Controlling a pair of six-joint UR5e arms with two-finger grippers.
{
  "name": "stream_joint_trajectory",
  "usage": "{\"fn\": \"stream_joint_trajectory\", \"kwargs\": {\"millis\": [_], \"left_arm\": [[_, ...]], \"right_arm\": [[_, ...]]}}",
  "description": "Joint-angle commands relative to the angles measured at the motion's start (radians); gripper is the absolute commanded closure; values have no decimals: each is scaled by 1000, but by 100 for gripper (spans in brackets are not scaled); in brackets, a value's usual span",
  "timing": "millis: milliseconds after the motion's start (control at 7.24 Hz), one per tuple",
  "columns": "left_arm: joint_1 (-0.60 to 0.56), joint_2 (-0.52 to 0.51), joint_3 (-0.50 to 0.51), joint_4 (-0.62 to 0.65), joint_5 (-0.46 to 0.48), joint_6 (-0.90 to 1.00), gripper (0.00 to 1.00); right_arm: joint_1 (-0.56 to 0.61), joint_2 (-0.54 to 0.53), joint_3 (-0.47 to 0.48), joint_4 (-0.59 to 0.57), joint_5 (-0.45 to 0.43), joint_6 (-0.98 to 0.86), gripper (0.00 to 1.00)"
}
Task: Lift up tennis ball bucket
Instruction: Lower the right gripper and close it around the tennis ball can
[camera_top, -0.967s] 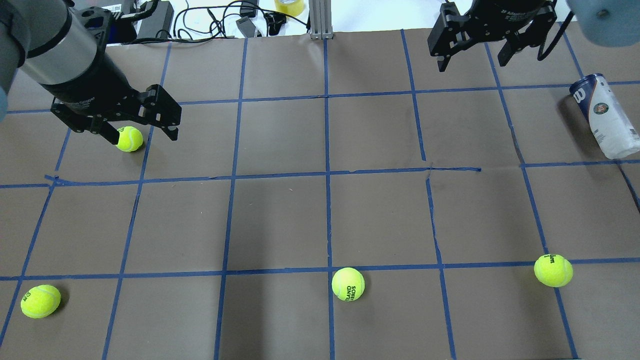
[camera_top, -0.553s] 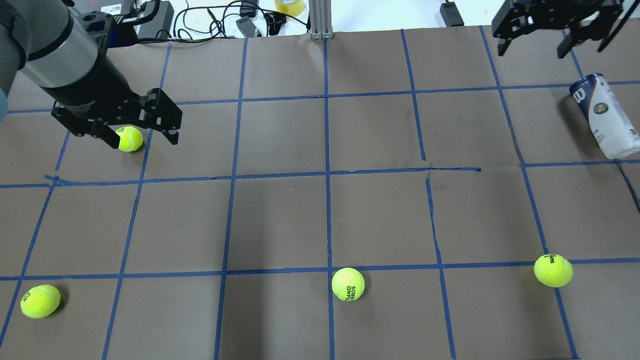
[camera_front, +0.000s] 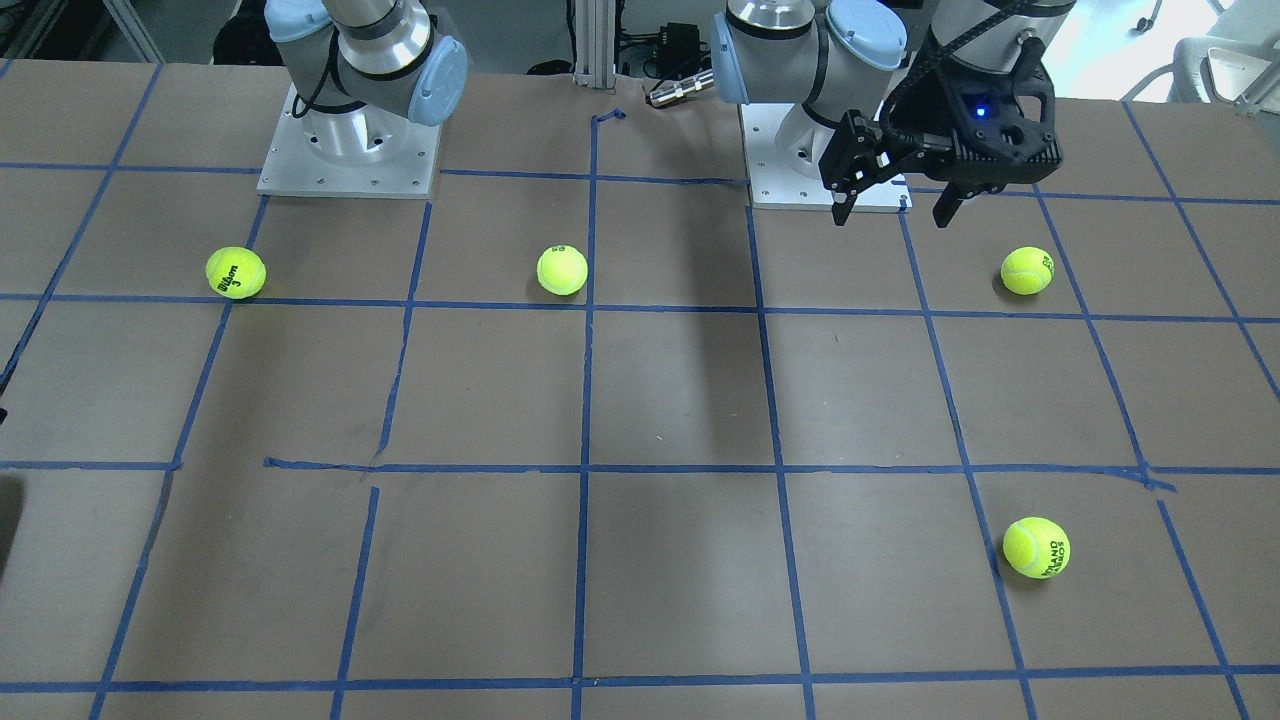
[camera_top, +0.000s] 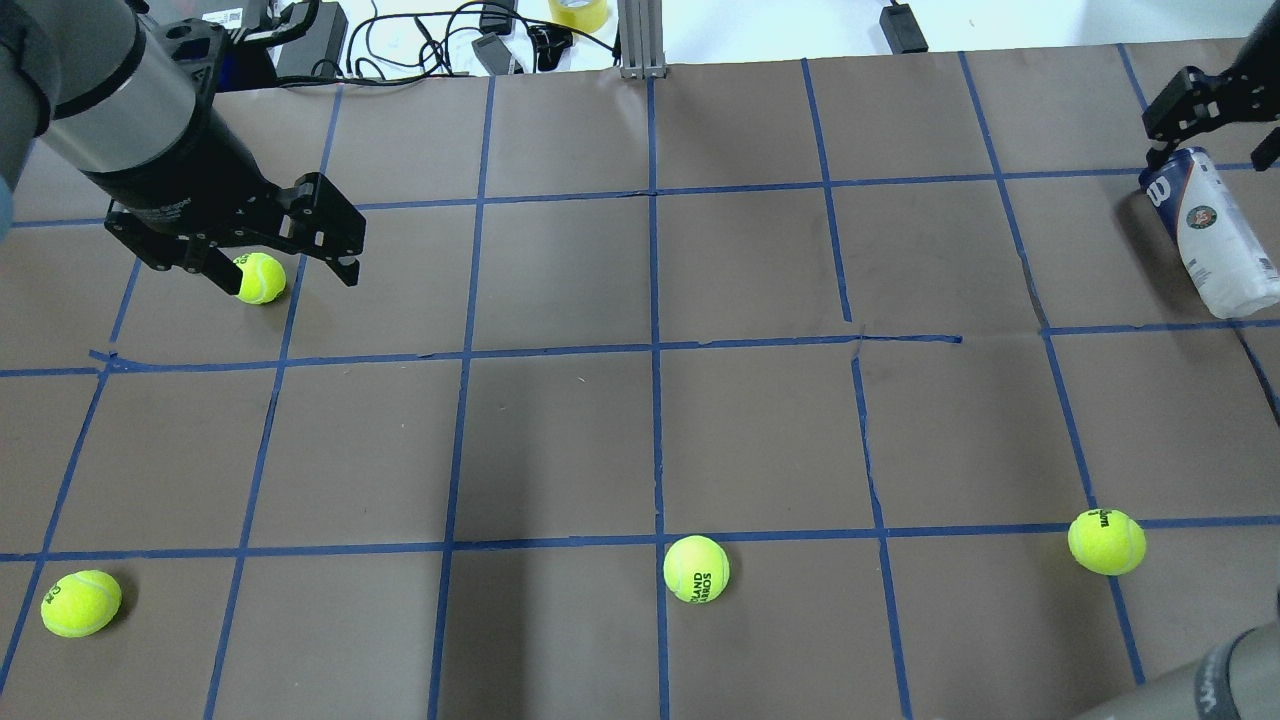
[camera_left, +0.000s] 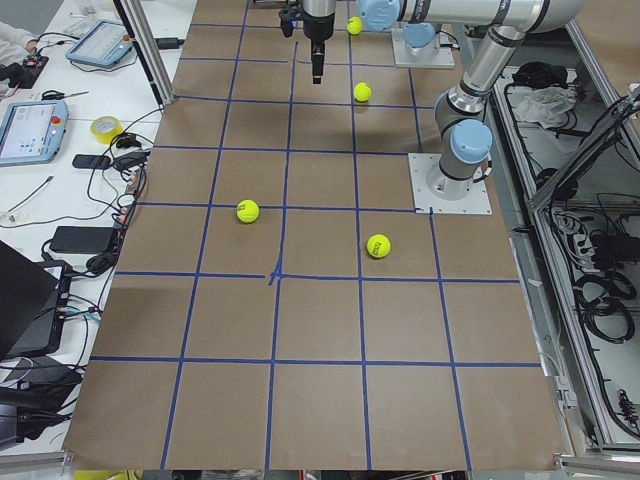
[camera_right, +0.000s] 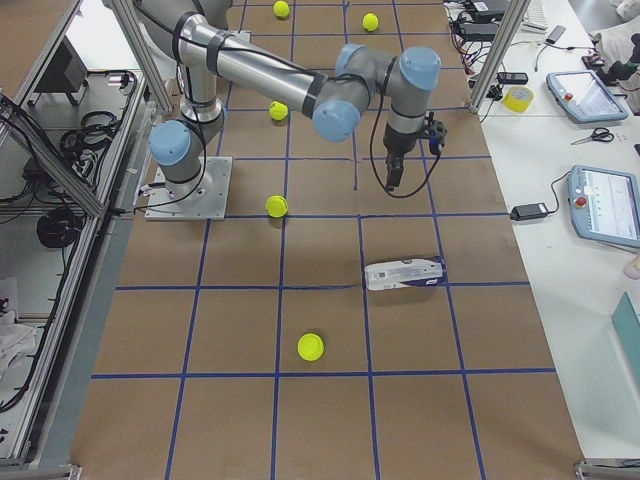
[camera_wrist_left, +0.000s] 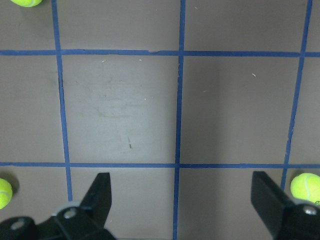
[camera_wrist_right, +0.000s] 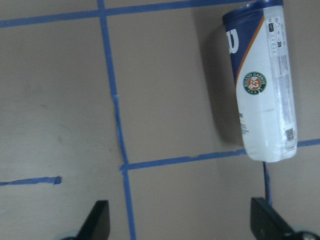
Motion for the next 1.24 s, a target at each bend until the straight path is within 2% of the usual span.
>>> {"fn": "stream_joint_trajectory", "kwargs": {"millis": [0, 276, 415, 1106], "left_arm": [[0, 5, 3, 2, -4, -9, 0], [0, -3, -3, 3, -2, -13, 0], [0, 0, 0, 5, -2, -13, 0], [0, -3, -2, 3, 4, -13, 0]], "right_arm": [[-89, 140, -12, -139, 4, -216, 0], [-115, 228, -15, -248, 6, -229, 0], [-118, 262, -15, -328, 6, -291, 0], [-150, 380, -40, -388, 32, -318, 0]]}}
